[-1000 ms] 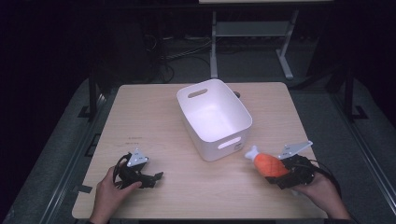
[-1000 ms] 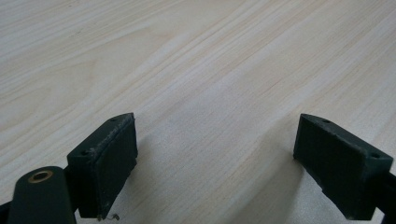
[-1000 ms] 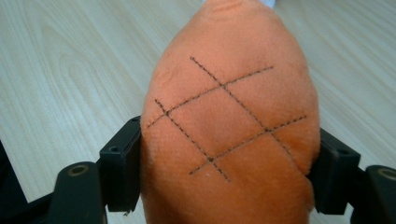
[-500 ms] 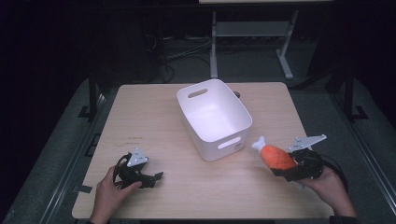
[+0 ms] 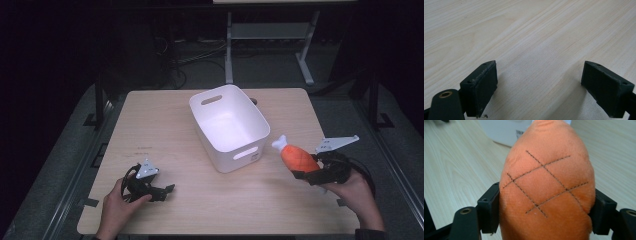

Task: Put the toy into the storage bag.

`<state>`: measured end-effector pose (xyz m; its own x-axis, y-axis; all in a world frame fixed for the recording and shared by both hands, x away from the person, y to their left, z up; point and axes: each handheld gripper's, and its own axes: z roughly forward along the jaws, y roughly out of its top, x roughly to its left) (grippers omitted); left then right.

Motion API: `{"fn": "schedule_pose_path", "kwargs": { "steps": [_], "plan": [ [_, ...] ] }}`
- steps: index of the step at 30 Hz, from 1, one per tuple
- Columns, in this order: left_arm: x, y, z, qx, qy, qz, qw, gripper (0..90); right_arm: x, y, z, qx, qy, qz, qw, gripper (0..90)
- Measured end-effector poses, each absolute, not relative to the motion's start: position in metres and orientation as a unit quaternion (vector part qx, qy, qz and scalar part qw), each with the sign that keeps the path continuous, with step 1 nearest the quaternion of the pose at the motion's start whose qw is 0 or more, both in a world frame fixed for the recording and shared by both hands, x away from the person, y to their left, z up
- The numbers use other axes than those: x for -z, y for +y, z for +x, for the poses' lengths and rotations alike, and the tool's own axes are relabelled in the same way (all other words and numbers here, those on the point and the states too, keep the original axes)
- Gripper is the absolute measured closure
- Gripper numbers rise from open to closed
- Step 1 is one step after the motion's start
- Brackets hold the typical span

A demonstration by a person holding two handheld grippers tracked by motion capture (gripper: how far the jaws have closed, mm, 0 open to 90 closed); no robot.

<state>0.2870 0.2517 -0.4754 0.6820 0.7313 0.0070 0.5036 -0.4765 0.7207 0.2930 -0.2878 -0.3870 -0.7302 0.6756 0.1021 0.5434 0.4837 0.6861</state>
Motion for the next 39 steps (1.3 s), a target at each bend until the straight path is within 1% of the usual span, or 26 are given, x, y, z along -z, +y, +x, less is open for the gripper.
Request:
{"fn": "schedule_pose_path", "kwargs": {
  "steps": [10, 24, 39],
  "plan": [
    [0.476, 0.251, 0.287, -0.159, 0.367, 0.843, 0.359, 12.6, 0.37, -0.289, 0.297, -0.385, 0.847, 0.352, 0.102, 26.0],
    [0.476, 0.251, 0.287, -0.16, 0.369, 0.842, 0.36, 12.6, 0.338, -0.28, 0.314, -0.401, 0.841, 0.346, 0.115, 26.1],
    [0.475, 0.251, 0.287, -0.159, 0.37, 0.842, 0.358, 12.6, 0.307, -0.259, 0.34, -0.402, 0.838, 0.349, 0.12, 26.1]
  ]
}}
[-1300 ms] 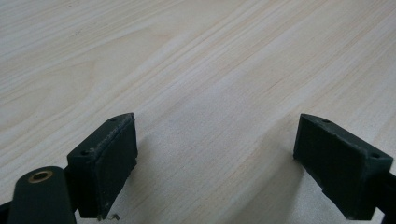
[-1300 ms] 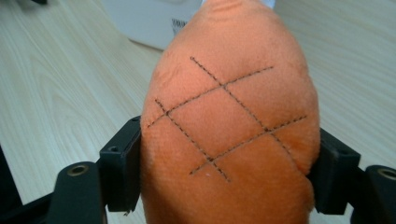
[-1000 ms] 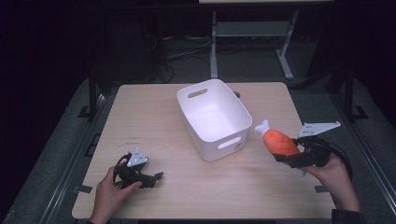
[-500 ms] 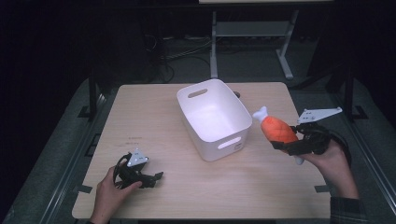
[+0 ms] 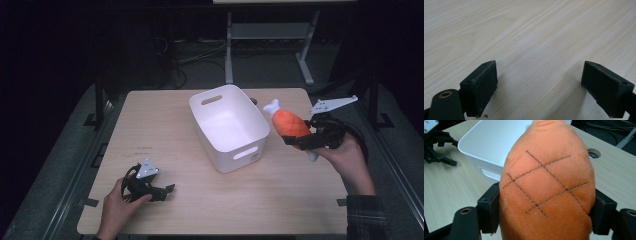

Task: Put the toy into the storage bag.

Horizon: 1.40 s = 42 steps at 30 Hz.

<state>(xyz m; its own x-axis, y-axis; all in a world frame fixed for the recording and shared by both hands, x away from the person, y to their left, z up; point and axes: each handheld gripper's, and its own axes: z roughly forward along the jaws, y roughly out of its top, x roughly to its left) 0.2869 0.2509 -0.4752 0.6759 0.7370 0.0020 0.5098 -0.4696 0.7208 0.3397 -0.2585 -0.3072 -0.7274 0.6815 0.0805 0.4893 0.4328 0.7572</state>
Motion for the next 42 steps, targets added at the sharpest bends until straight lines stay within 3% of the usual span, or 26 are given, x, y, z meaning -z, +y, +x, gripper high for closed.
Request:
{"fn": "schedule_pose_path", "kwargs": {
  "steps": [18, 42],
  "plan": [
    [0.475, 0.251, 0.287, -0.16, 0.369, 0.842, 0.359, 12.6, 0.293, -0.228, 0.366, -0.407, 0.839, 0.343, 0.114, 26.0],
    [0.475, 0.251, 0.287, -0.16, 0.369, 0.843, 0.358, 12.6, 0.287, -0.152, 0.406, -0.391, 0.856, 0.324, 0.102, 25.8]
  ]
}}
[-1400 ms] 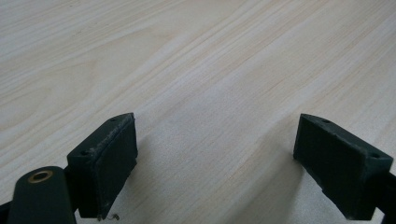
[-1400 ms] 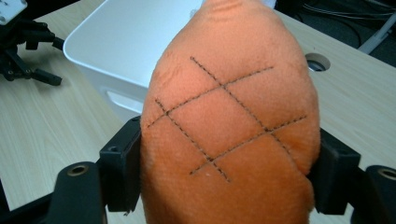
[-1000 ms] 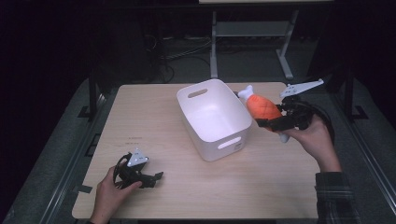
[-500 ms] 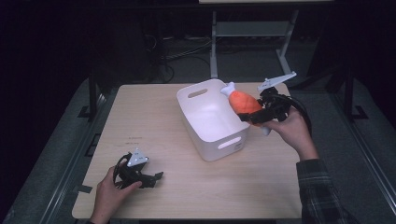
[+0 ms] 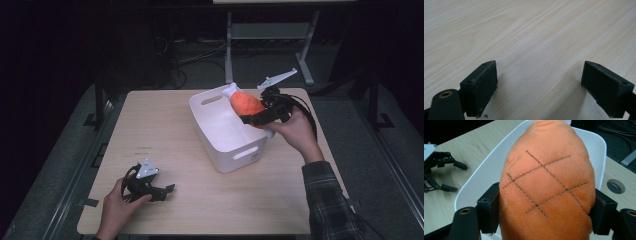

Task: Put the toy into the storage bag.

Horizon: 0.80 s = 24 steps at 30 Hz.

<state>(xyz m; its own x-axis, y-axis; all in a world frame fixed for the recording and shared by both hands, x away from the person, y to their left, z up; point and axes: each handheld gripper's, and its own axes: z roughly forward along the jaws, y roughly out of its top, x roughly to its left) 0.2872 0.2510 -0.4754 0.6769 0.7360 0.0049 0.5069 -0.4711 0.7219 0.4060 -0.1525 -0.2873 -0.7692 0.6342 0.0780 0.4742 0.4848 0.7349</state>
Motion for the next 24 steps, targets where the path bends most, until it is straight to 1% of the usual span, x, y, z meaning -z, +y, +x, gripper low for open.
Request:
{"fn": "schedule_pose_path", "kwargs": {
  "steps": [10, 24],
  "plan": [
    [0.475, 0.251, 0.287, -0.16, 0.369, 0.842, 0.358, 12.6, 0.294, -0.12, 0.419, -0.382, 0.861, 0.32, 0.1, 25.5],
    [0.475, 0.251, 0.287, -0.161, 0.368, 0.844, 0.357, 12.7, 0.308, -0.087, 0.428, -0.371, 0.865, 0.326, 0.094, 24.3]
  ]
}}
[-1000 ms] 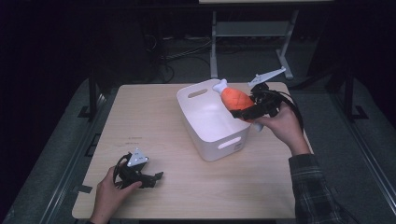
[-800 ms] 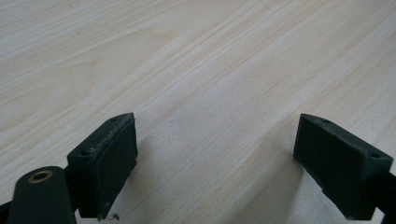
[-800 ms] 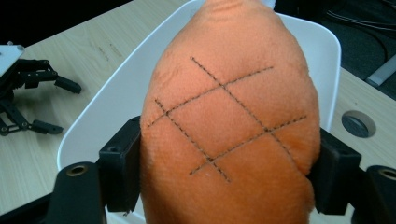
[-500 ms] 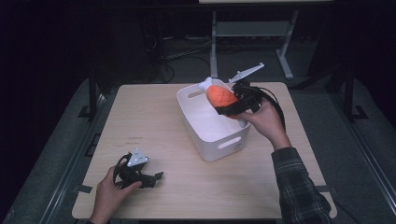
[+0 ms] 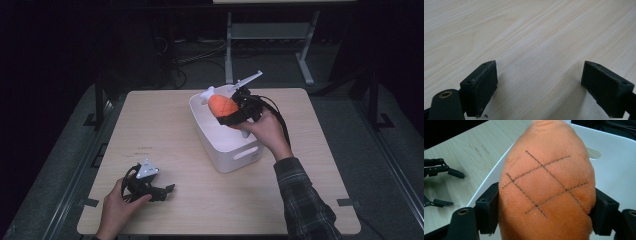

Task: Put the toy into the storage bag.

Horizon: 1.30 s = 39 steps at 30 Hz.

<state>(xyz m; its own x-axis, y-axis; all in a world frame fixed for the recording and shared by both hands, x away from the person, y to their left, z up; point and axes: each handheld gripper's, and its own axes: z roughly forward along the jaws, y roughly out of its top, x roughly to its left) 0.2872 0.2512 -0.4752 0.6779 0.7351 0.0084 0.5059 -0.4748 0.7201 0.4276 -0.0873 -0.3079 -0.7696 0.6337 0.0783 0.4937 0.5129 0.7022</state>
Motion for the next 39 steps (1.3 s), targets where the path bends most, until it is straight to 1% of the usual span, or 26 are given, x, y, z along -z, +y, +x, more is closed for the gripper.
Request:
{"fn": "schedule_pose_path", "kwargs": {
  "steps": [10, 18, 33, 39],
  "plan": [
    [0.475, 0.251, 0.287, -0.161, 0.368, 0.844, 0.357, 12.7, 0.326, -0.066, 0.425, -0.356, 0.871, 0.33, 0.082, 23.8],
    [0.475, 0.251, 0.287, -0.16, 0.369, 0.842, 0.358, 12.7, 0.335, -0.061, 0.424, -0.343, 0.875, 0.332, 0.078, 22.9],
    [0.475, 0.251, 0.287, -0.161, 0.368, 0.843, 0.358, 12.7, 0.337, -0.059, 0.424, -0.333, 0.88, 0.329, 0.074, 18.7],
    [0.475, 0.251, 0.287, -0.16, 0.369, 0.842, 0.359, 12.7, 0.336, -0.06, 0.424, -0.338, 0.879, 0.329, 0.071, 15.1]
  ]
}}
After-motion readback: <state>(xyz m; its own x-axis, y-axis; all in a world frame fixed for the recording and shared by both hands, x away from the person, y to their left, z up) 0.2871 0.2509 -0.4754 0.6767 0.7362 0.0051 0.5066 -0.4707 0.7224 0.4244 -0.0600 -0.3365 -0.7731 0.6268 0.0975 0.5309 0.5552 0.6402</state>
